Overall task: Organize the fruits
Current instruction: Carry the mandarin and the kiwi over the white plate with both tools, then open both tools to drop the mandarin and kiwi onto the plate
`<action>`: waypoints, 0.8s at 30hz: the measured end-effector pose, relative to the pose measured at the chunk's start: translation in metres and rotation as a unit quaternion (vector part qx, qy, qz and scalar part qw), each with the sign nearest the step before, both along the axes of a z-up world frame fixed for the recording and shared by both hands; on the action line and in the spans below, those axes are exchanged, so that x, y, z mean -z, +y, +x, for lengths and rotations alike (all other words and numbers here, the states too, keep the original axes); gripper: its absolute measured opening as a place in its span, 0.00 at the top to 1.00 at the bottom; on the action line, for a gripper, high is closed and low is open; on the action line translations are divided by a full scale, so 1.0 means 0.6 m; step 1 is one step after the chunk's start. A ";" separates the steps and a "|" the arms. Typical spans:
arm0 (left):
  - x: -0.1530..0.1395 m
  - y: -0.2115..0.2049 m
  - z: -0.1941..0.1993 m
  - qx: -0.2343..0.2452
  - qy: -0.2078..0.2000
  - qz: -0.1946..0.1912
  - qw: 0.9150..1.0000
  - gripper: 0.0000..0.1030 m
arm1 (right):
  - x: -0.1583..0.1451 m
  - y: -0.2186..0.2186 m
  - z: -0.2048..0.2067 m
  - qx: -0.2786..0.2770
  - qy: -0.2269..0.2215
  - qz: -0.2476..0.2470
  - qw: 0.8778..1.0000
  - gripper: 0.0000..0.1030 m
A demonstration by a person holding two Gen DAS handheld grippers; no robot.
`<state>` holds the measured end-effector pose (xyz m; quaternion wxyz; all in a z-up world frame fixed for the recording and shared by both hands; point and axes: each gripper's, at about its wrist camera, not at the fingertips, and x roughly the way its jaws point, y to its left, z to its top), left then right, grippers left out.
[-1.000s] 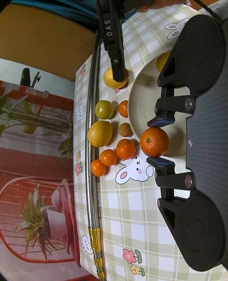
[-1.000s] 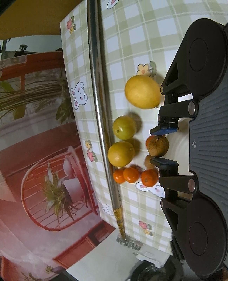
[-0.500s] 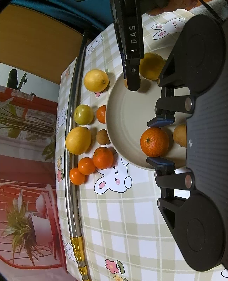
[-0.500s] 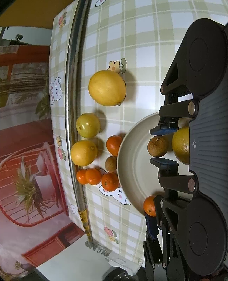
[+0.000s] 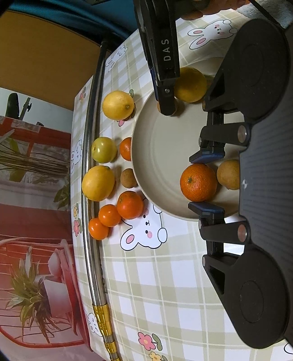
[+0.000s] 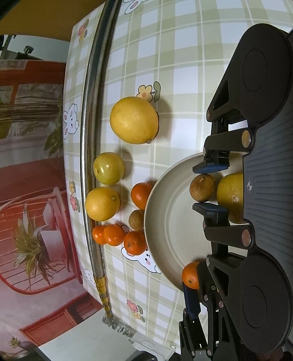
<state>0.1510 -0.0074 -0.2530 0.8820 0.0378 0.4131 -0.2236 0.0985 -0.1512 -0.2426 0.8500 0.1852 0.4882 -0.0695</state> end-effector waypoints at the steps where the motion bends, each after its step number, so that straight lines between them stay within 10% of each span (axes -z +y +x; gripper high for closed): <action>1: 0.000 0.001 0.000 -0.001 0.001 -0.001 1.000 0.63 | 0.000 0.000 0.000 0.000 0.000 0.000 1.000 0.75; 24: -0.008 0.011 0.007 -0.011 0.022 -0.029 0.999 0.62 | -0.006 -0.009 -0.003 0.015 -0.004 0.011 1.000 0.71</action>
